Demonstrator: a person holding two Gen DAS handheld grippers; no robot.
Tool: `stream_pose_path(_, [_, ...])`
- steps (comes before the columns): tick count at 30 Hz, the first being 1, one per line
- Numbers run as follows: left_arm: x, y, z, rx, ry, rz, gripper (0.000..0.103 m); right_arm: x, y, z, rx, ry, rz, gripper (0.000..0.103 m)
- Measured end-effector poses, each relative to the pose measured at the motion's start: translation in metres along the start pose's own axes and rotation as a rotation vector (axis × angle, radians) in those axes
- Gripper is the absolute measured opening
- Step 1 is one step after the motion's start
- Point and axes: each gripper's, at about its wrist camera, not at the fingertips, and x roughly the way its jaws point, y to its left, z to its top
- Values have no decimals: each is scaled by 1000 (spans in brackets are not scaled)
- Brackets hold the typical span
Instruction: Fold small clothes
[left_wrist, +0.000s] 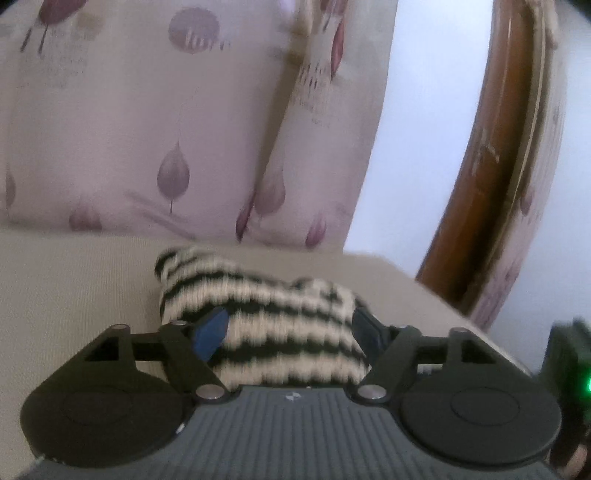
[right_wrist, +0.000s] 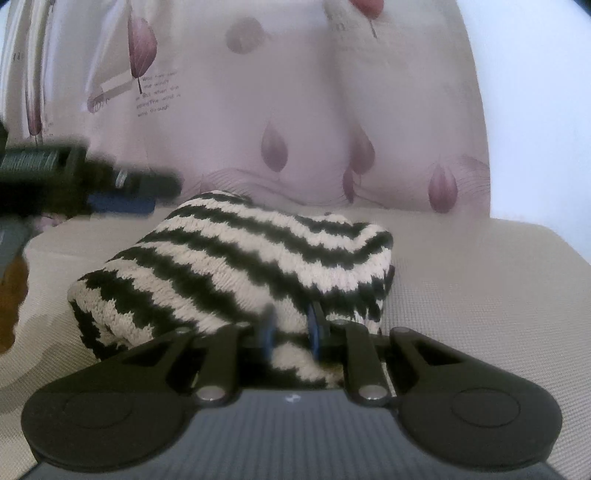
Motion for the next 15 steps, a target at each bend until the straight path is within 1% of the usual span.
stream_pose_path(2, [12,2,9,-12,5,-13,72,0,1,0,-5,0,-3,17])
stream_pose_path(3, [22,4,12,-19,23,-21,68,0,1,0,-4,0,-2,17])
stream_pose_path(5, [42,9,16,-30,62,-26,48,0,0,0,-1,-1,0,17])
stream_pose_path(7, [59,17,18,-52,77,-17,43,-1,0,0,-1,-1,0,17])
stream_pose_path(8, [66,21,19,-62,87,-13,43,-1,0,0,0,-1,0,17])
stream_pose_path(9, [74,26,18,-74,110,2,41,-1,0,1,0,0,1,17])
stream_pose_path(10, [85,34,15,-104,160,25,31,-1,0,1,2,-1,3,17])
stream_pose_path(11, [91,42,11,-141,185,42,22,-1,0,1,3,-1,4,17])
stream_pose_path(12, [92,51,6,-195,180,39,20,-1,0,1,4,-1,6,17])
stream_pose_path(13, [92,57,3,-221,180,34,17,-1,0,1,5,-1,6,17])
stream_pose_path(15, [91,58,1,-203,179,38,16,-1,-1,1,5,-1,7,17])
